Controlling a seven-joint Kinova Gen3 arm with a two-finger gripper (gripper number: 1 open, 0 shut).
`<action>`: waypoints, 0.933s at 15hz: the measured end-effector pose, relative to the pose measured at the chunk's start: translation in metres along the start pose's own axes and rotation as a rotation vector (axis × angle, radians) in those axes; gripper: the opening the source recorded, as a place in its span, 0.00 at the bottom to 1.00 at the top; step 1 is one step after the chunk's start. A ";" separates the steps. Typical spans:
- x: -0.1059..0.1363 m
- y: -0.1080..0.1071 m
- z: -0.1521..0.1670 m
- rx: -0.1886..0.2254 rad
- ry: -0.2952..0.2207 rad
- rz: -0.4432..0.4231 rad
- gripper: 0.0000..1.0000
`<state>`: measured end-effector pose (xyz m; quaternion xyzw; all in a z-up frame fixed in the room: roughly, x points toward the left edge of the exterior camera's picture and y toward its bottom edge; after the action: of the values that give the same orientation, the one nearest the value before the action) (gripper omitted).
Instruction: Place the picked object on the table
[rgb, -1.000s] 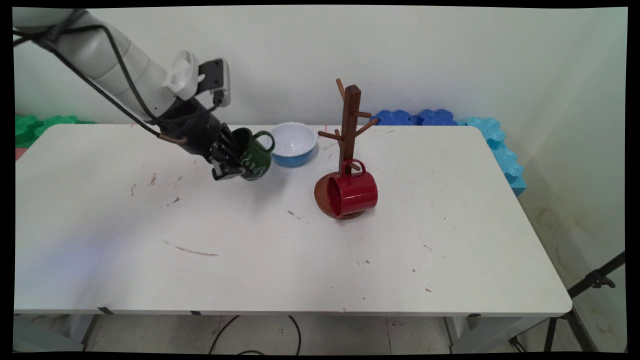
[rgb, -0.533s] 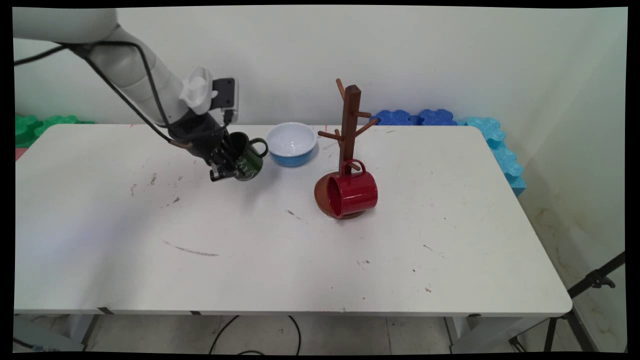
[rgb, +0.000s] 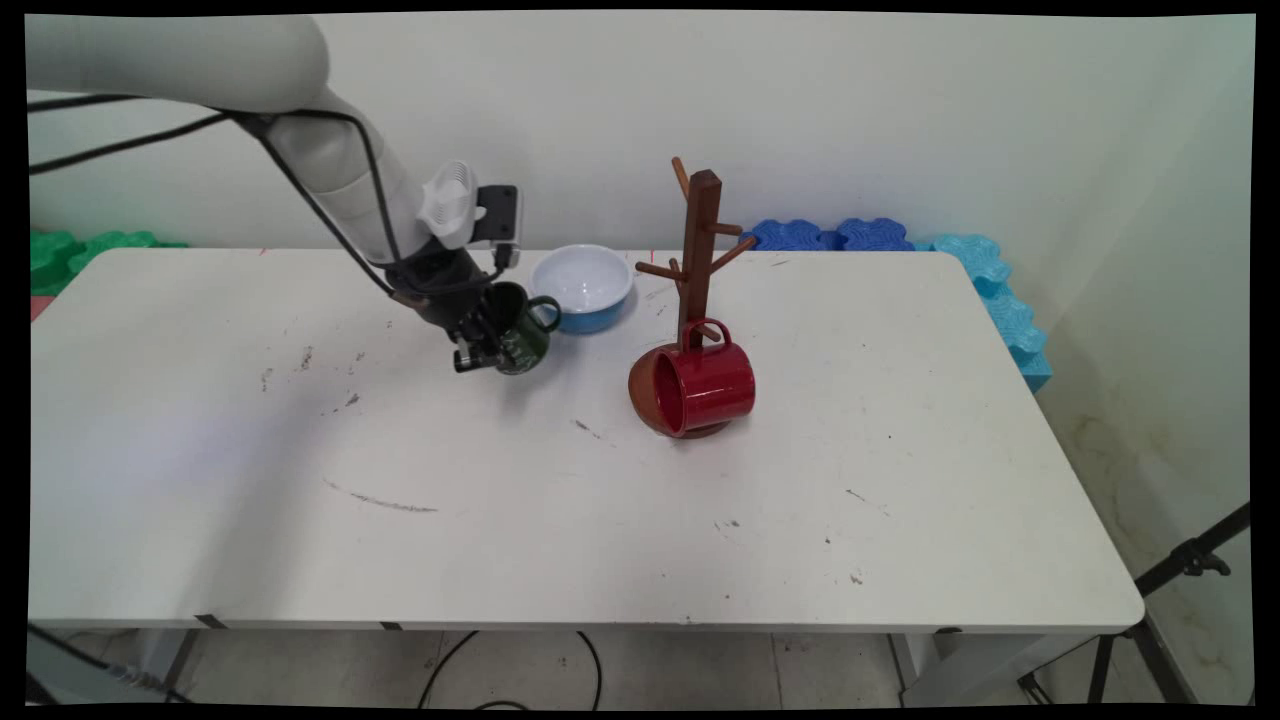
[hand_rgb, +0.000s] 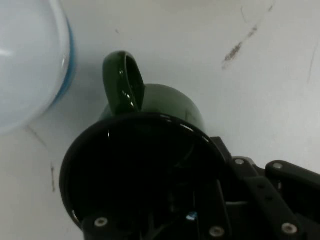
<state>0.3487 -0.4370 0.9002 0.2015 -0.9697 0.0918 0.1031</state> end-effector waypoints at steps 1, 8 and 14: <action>0.002 -0.002 0.004 -0.006 -0.002 0.003 0.00; 0.013 -0.012 0.029 -0.038 -0.019 0.015 0.00; 0.018 -0.018 0.044 -0.056 -0.028 0.020 0.00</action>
<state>0.3329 -0.4698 0.8646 0.1901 -0.9752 0.0628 0.0942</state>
